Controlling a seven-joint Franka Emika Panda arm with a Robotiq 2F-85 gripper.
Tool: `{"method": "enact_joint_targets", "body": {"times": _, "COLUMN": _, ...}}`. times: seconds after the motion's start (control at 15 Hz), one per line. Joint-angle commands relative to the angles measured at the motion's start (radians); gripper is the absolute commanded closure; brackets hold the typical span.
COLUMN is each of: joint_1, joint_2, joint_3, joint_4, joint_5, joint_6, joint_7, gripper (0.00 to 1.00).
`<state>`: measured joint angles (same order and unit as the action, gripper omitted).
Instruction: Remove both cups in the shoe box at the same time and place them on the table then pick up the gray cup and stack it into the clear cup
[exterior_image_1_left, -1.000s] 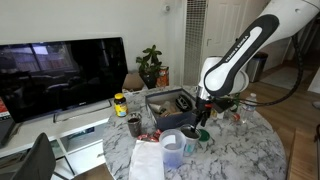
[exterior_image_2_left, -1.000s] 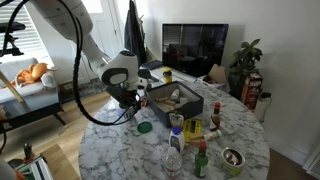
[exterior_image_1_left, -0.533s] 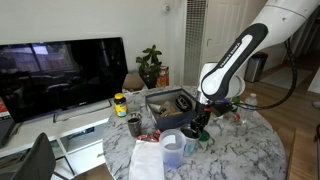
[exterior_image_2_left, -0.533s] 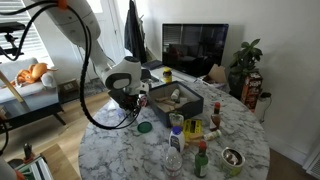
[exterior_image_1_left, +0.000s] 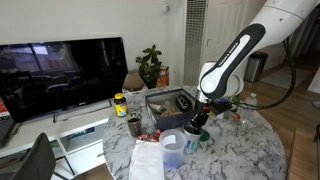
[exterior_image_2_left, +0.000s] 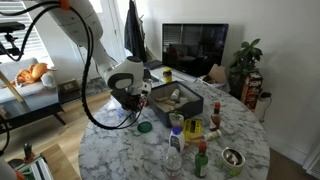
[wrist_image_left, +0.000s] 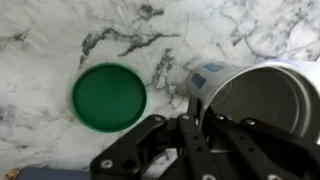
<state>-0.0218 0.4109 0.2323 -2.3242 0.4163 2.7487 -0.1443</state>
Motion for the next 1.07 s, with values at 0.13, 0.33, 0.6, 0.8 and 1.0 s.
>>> {"method": "enact_joint_targets", "body": {"times": 0.13, "joint_1": 0.031, "joint_2": -0.121, "joint_3": -0.024, "joint_4": -0.069, "joint_5": -0.043, "joint_6": -0.002, "joint_7": 0.08, "gripper": 0.99}}
{"method": "enact_joint_targets", "body": {"times": 0.33, "joint_1": 0.088, "joint_2": -0.227, "joint_3": -0.083, "joint_4": -0.116, "joint_5": -0.15, "joint_6": -0.013, "joint_7": 0.186, "gripper": 0.99}}
{"method": "enact_joint_targets", "body": {"times": 0.6, "joint_1": 0.134, "joint_2": -0.367, "joint_3": -0.127, "joint_4": -0.155, "joint_5": -0.308, "joint_6": -0.049, "joint_7": 0.337, "gripper": 0.99}}
{"method": "enact_joint_targets", "body": {"times": 0.8, "joint_1": 0.145, "joint_2": -0.447, "joint_3": -0.088, "joint_4": -0.149, "joint_5": -0.287, "joint_6": -0.094, "joint_7": 0.344, "gripper": 0.99}}
{"method": "enact_joint_targets", "body": {"times": 1.0, "joint_1": 0.177, "joint_2": -0.48, "joint_3": -0.057, "joint_4": -0.123, "joint_5": -0.261, "joint_6": -0.143, "joint_7": 0.326, "gripper": 0.99}}
